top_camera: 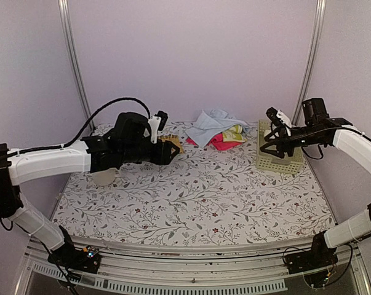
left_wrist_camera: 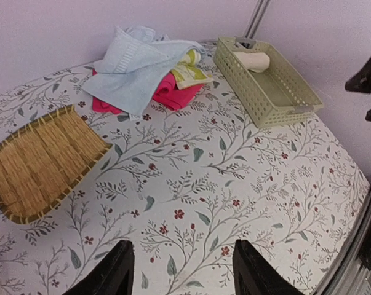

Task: Roll the towels
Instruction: Pick up the towel from the towel pile.

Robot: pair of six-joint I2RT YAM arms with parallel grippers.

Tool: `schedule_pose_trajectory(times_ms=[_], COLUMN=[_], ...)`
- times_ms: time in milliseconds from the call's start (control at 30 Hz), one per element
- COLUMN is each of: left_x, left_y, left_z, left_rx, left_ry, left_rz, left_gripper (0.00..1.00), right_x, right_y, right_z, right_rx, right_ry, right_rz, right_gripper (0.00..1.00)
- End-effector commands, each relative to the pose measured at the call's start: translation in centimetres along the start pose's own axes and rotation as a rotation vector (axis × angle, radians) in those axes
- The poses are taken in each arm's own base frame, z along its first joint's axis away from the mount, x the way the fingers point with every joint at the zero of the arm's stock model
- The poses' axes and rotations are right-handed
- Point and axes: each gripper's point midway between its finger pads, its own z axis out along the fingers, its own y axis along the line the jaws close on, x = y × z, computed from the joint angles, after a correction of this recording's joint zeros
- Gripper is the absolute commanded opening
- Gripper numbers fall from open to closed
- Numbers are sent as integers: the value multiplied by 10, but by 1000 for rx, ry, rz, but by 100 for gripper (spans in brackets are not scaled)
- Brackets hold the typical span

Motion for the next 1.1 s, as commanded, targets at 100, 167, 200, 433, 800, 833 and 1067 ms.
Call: schedule_pose_trajectory(times_ms=[100,167,200,433,800,833,1067], left_x=[-43,-50,-51,-49,-15,-11,10], left_y=[53,56,55,38,39,40,41], left_z=[52,67,74,94,73,70,53], left_rx=[-162,-164,-156,-49,-24,-23,-10], left_ry=[-21,-22,-21,-9,39,46,81], left_rz=[0,2,2,-23,-64,-70,-99], left_gripper=[54,52,50,50,49,49,49], right_x=[28,34,38,58,31,23,-14], right_y=[-30,-36,-39,-77,-163,-171,-191], right_z=[41,52,59,99,150,155,198], right_rx=[49,45,45,107,219,226,212], right_ry=[49,73,94,238,235,216,129], right_rz=[156,180,192,223,231,236,192], right_gripper=[40,36,32,22,38,42,63])
